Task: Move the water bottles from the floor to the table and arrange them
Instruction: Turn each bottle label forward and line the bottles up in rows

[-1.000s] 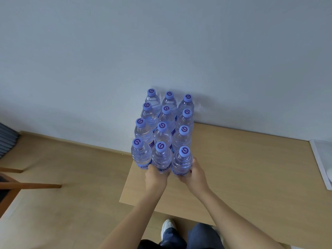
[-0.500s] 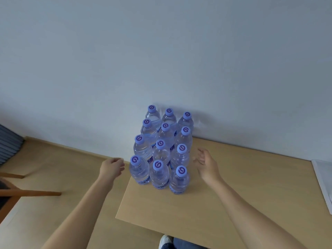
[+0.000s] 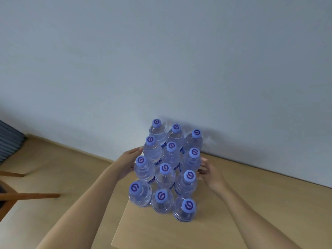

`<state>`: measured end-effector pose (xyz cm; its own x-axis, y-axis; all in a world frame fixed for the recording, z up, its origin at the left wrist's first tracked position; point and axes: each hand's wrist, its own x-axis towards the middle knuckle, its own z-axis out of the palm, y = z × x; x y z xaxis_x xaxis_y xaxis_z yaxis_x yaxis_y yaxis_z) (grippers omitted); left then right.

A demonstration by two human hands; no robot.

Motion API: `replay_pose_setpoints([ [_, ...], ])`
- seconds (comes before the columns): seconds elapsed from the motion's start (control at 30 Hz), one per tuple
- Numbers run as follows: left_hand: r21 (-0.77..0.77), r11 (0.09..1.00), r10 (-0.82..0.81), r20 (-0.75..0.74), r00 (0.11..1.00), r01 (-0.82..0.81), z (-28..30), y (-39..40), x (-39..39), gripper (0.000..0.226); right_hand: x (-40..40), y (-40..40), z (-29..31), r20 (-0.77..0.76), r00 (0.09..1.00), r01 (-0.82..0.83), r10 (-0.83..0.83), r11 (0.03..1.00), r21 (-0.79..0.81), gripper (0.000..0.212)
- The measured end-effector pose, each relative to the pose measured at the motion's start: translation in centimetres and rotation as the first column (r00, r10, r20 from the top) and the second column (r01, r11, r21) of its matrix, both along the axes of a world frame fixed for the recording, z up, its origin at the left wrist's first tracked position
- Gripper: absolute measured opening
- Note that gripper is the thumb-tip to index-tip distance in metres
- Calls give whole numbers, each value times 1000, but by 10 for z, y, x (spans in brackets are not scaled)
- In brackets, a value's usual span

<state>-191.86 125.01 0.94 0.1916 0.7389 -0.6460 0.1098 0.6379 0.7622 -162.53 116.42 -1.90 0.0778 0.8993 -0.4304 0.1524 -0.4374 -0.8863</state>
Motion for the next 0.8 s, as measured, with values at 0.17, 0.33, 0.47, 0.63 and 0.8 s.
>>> replay_pose_setpoints([
  [0.17,33,997,-64,39,997,63,-11,6,-2,34,-5,0,-10,-12,996,89,-89,996,26,62],
  [0.33,17,991,-136,31,990,136,-20,13,-13,39,-5,2,-15,22,999,47,-48,999,19,58],
  [0.47,4,981,-192,-59,980,192,-20,32,-18,40,5,9,-11,-15,999,36,-38,995,-92,60],
  [0.63,20,980,-197,-55,979,198,-17,61,0,45,4,28,-4,-155,927,323,-341,938,-127,44],
  [0.8,2,969,-248,-39,968,249,-12,71,18,50,-2,43,0,-206,914,337,-350,936,-97,49],
])
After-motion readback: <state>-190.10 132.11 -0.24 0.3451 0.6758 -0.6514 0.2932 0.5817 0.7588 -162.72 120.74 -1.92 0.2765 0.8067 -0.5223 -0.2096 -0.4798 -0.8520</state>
